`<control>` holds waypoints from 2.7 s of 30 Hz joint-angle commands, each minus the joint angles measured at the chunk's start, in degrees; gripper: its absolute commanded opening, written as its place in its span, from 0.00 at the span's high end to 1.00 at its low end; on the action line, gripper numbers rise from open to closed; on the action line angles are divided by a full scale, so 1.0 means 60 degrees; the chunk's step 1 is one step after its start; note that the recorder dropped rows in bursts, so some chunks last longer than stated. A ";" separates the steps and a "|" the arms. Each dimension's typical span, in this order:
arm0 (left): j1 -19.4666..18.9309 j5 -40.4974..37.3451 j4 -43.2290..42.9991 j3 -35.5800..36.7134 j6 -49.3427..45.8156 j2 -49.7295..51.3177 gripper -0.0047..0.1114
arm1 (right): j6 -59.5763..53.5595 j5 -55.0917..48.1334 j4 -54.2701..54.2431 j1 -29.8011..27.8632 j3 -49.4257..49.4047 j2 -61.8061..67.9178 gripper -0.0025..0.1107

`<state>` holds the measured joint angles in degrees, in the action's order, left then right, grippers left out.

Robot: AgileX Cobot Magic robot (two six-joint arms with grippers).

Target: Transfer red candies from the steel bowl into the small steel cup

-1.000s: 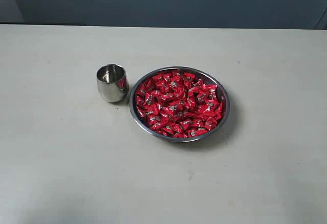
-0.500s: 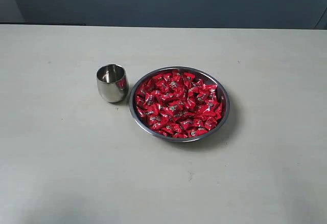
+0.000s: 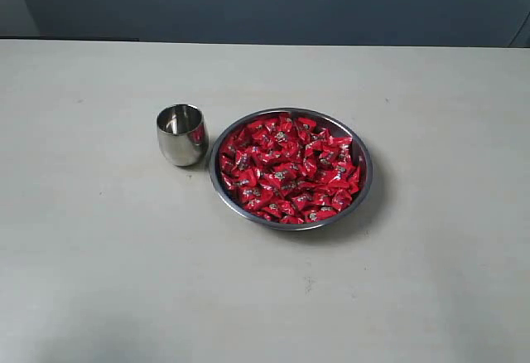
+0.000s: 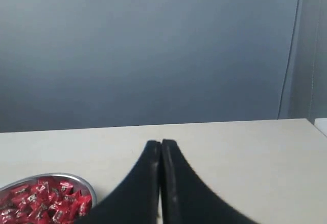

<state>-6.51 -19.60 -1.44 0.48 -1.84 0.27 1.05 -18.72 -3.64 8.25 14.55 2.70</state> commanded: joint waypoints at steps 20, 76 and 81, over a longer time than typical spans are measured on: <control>0.0052 0.0048 -0.0019 -0.0079 0.0025 -0.0046 0.96 | 0.0003 0.0213 0.0032 -0.0039 0.1675 0.2407 0.98; 0.0052 0.0065 -0.0019 -0.0079 0.0025 -0.0046 0.96 | 0.0003 0.0570 -0.1504 -0.0039 0.1675 0.2407 0.98; 0.0052 0.0065 -0.0019 -0.0079 0.0025 -0.0046 0.96 | 0.0003 0.0570 -0.1628 -0.0039 0.1675 0.2407 0.98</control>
<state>-6.51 -19.60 -1.44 0.48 -1.84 0.27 1.16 -15.40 -12.57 8.25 24.18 17.01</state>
